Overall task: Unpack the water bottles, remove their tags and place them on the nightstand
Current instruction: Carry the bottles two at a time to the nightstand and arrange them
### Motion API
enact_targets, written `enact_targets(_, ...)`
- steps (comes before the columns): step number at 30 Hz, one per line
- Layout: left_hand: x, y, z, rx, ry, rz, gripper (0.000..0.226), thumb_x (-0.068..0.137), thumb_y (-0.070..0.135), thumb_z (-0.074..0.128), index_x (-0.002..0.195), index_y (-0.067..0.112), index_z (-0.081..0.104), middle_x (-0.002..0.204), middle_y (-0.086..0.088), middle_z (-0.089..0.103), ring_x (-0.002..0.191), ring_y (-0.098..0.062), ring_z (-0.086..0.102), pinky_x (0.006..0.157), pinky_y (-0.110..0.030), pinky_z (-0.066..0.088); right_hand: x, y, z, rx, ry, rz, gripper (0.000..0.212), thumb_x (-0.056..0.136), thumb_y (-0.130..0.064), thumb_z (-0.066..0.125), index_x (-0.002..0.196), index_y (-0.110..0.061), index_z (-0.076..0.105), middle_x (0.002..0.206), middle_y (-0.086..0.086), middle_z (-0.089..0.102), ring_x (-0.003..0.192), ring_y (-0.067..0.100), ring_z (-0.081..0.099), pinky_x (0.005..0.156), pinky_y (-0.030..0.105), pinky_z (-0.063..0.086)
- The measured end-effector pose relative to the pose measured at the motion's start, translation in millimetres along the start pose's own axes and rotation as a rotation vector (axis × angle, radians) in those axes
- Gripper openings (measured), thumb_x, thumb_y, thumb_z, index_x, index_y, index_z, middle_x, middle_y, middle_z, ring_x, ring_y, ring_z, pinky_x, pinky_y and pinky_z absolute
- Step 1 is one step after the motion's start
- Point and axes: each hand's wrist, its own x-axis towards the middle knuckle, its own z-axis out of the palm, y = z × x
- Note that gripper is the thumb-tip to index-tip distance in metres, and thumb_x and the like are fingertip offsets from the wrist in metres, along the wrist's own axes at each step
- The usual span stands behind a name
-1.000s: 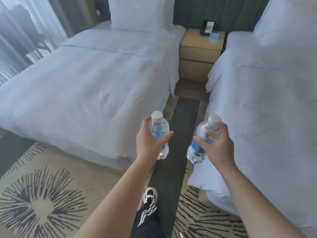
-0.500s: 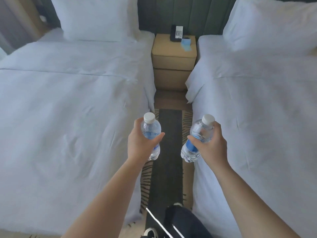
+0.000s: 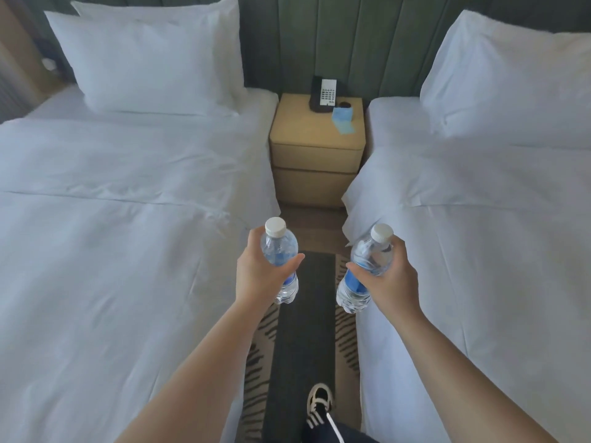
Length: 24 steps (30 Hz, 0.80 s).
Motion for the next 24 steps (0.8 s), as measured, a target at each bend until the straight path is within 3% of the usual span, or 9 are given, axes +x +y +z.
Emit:
enact_targets(4, 72.9, 15.9, 26.5, -0.014, 0.026, -0.015, 0.066, 0.063, 0.05, 0.084, 0.105, 0.054, 0.032, 0.095, 0.032, 0.051, 0.089, -0.006, 0.057, 0.068, -0.022, 0.046, 81.8, -1.4, 10.3, 0.017, -0.006, -0.002, 0.077, 0.068, -0.04, 0.083, 0.13, -0.022, 0.04, 0.125, -0.001, 0.058, 0.096, 0.006, 0.051, 0.072, 0.003, 0.036)
enact_targets(8, 141.1, 24.0, 46.7, -0.033, 0.038, -0.035, 0.065, 0.062, 0.048, 0.084, 0.105, 0.052, 0.035, 0.095, 0.033, 0.052, 0.087, -0.002, 0.057, 0.067, -0.021, 0.046, 153.5, -2.8, 30.1, 0.028, -0.021, 0.001, 0.077, 0.068, -0.039, 0.083, 0.13, -0.023, 0.04, 0.124, -0.001, 0.058, 0.097, 0.009, 0.053, 0.073, 0.009, 0.04)
enact_targets(14, 260.8, 19.6, 73.2, -0.062, 0.038, -0.051, 0.065, 0.063, 0.047, 0.085, 0.112, 0.041, 0.043, 0.095, 0.026, 0.058, 0.088, -0.003, 0.061, 0.064, -0.019, 0.046, 265.7, -5.0, 81.6, 0.037, -0.029, 0.012, 0.076, 0.067, -0.039, 0.084, 0.129, -0.023, 0.041, 0.12, -0.006, 0.057, 0.095, 0.008, 0.051, 0.069, 0.004, 0.035)
enact_targets(18, 358.1, 17.1, 86.2, -0.083, 0.036, -0.044, 0.062, 0.063, 0.046, 0.085, 0.106, 0.048, 0.04, 0.092, 0.028, 0.057, 0.086, 0.004, 0.059, 0.062, -0.015, 0.043, 351.7, -14.4, 122.2, 0.059, -0.027, 0.021, 0.075, 0.068, -0.037, 0.084, 0.128, -0.024, 0.041, 0.114, -0.01, 0.055, 0.096, 0.01, 0.053, 0.068, 0.004, 0.035)
enact_targets(24, 492.7, 25.6, 98.1, -0.091, 0.004, -0.035, 0.065, 0.063, 0.047, 0.084, 0.11, 0.046, 0.04, 0.098, 0.023, 0.059, 0.089, -0.006, 0.061, 0.066, -0.024, 0.051, 474.9, -44.4, 165.2, 0.078, 0.018, 0.02, 0.074, 0.067, -0.037, 0.084, 0.127, -0.025, 0.043, 0.11, -0.015, 0.054, 0.094, 0.007, 0.051, 0.065, 0.001, 0.035)
